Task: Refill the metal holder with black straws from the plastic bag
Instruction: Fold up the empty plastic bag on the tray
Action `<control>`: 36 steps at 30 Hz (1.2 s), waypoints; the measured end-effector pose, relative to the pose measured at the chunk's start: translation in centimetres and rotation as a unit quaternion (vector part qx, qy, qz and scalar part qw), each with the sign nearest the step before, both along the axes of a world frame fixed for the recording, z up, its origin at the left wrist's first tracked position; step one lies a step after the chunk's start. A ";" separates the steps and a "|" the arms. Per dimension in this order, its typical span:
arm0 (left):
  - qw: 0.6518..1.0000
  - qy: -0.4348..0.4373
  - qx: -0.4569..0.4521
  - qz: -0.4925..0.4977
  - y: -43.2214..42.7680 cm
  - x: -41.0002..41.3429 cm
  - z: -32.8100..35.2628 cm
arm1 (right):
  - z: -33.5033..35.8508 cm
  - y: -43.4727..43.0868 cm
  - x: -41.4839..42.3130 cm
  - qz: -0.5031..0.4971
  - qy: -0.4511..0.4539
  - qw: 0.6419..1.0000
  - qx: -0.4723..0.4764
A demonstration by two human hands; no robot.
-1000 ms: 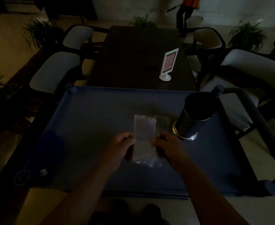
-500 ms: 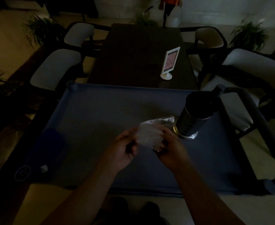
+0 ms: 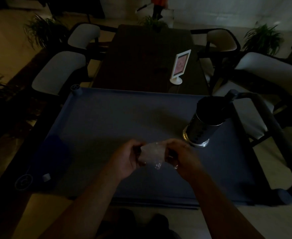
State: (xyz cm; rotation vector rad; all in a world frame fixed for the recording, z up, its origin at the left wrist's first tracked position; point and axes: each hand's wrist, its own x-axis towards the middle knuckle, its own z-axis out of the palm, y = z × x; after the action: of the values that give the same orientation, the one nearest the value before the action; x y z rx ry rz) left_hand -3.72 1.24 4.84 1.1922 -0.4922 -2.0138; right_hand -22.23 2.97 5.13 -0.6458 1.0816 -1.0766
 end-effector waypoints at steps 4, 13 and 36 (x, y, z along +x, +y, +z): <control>0.998 -0.025 -0.045 -0.033 -0.1 -0.3 0.6 | -0.1 -0.1 -0.7 0.029 0.052 0.998 -0.007; 0.968 -0.127 -0.217 -0.016 0.3 -0.4 1.1 | 1.2 -0.4 -1.0 0.045 0.000 0.998 0.048; 0.932 -0.240 -0.247 -0.108 -1.1 2.5 2.3 | 3.0 -1.4 2.2 0.107 0.273 0.951 -0.100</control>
State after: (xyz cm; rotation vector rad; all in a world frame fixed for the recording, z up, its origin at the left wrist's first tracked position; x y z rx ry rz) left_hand -1.21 0.18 7.19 1.3357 -1.3373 -1.6021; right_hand -20.04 1.56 8.17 -1.2461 1.3437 -0.8397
